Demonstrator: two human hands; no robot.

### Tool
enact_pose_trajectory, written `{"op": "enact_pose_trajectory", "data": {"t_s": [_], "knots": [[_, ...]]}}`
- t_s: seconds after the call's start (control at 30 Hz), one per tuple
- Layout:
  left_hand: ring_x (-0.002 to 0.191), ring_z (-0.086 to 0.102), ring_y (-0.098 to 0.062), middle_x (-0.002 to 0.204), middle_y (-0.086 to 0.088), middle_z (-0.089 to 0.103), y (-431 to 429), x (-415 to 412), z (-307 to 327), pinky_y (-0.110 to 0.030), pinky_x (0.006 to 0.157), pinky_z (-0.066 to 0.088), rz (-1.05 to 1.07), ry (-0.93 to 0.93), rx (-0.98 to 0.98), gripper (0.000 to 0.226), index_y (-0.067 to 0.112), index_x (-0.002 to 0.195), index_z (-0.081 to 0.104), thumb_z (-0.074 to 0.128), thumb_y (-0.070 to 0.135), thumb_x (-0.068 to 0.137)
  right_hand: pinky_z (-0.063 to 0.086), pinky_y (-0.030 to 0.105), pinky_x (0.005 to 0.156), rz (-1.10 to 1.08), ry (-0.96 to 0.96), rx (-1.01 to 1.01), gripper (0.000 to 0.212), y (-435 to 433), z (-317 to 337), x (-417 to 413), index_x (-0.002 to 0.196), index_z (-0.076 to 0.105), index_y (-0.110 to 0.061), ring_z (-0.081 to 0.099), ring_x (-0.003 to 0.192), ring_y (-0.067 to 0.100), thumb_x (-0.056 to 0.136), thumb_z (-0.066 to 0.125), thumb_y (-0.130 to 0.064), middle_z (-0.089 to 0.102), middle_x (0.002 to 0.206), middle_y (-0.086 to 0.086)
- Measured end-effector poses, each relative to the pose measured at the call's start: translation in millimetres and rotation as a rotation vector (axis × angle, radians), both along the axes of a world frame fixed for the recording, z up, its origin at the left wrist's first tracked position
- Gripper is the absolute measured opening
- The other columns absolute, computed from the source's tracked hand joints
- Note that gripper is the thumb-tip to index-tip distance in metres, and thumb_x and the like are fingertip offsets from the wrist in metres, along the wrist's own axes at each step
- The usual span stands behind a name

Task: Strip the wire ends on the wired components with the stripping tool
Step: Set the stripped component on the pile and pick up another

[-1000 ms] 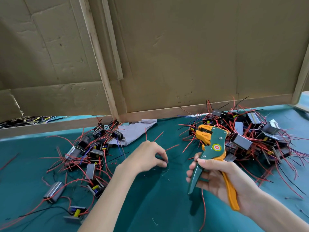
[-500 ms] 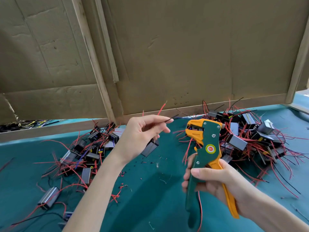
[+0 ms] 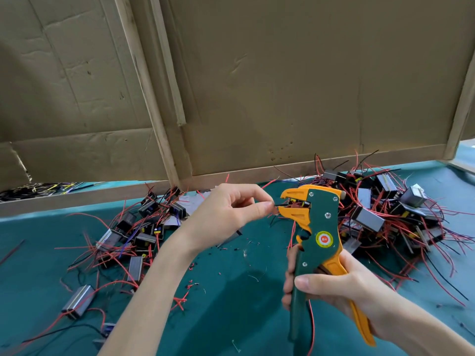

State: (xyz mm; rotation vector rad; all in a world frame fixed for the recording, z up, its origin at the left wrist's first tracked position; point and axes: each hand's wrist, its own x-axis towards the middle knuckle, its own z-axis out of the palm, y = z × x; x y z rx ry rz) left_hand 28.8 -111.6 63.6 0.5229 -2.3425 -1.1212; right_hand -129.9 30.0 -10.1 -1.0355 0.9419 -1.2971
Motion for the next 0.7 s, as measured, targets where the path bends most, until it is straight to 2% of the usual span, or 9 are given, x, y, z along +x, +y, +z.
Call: {"op": "enact_pose_trajectory", "data": {"t_s": [0.17,0.3,0.33,0.43,0.53,0.63,0.7], "knots": [[0.063,0.037,-0.024,0.067,-0.023,0.038,-1.9,1.6,1.4,-0.032,0.061,0.040,-0.049,-0.021,0.042,0.015,0.024,0.077,0.071,0.064,0.021,0.090,0.056,0.041,0.071,-0.014,0.026,0.046,0.041,1.2,0.7,1.0,0.084,0.070,-0.009,0.066,0.072,0.041,0.054,0.095,-0.024,0.065,0.080,0.028],[0.063,0.037,-0.024,0.069,-0.026,0.042,-1.4,1.0,0.6,-0.036,0.064,0.042,-0.082,-0.029,0.047,0.014,0.024,0.079,0.072,0.061,0.031,0.083,0.051,0.037,0.052,-0.132,0.037,0.118,0.033,3.5,-0.1,8.0,0.069,0.066,-0.009,0.058,0.050,0.033,0.051,0.089,-0.024,0.056,0.062,0.025],[0.064,0.038,-0.022,0.068,-0.022,0.045,-2.0,1.0,-0.5,-0.033,0.064,0.041,-0.087,-0.021,0.052,0.014,0.023,0.079,0.072,0.061,0.031,0.084,0.050,0.035,0.048,-0.163,0.042,0.132,0.034,4.3,-0.5,11.6,0.064,0.064,-0.008,0.056,0.046,0.030,0.049,0.088,-0.027,0.054,0.058,0.024],[0.062,0.040,-0.010,0.060,0.010,0.048,-4.4,-1.7,-5.9,-0.020,0.066,0.039,-0.064,-0.020,0.066,0.018,0.017,0.087,0.071,0.056,0.024,0.095,0.042,0.027,0.039,-0.312,0.063,0.128,0.040,3.3,-6.3,16.0,0.054,0.055,-0.007,0.045,0.035,0.024,0.049,0.084,-0.034,0.047,0.047,0.019],[0.061,0.040,-0.015,0.061,0.012,0.054,-5.8,-6.1,-14.0,-0.023,0.062,0.037,-0.006,-0.020,0.061,0.026,0.014,0.099,0.067,0.041,0.017,0.102,0.050,0.035,0.044,-0.302,-0.062,0.128,0.029,-1.1,-9.7,15.4,0.067,0.061,-0.003,0.054,0.043,0.031,0.054,0.083,-0.017,0.053,0.057,0.023],[0.051,0.033,-0.013,0.067,0.001,0.063,-8.2,-5.3,-13.0,-0.027,0.062,0.039,0.039,0.088,0.079,0.019,0.017,0.112,0.051,0.035,0.010,0.103,0.057,0.045,0.062,-0.206,-0.230,0.051,0.014,-6.3,-5.0,13.1,0.077,0.069,-0.003,0.065,0.066,0.040,0.063,0.073,-0.005,0.061,0.074,0.027],[0.045,0.031,-0.010,0.070,-0.005,0.067,-11.5,-1.5,-9.1,-0.029,0.061,0.040,0.064,0.160,0.123,0.016,0.017,0.116,0.039,0.037,0.010,0.103,0.057,0.044,0.064,-0.221,-0.232,0.039,0.015,-6.9,-4.3,9.2,0.080,0.070,-0.002,0.065,0.070,0.041,0.065,0.071,-0.005,0.062,0.079,0.028]]}}
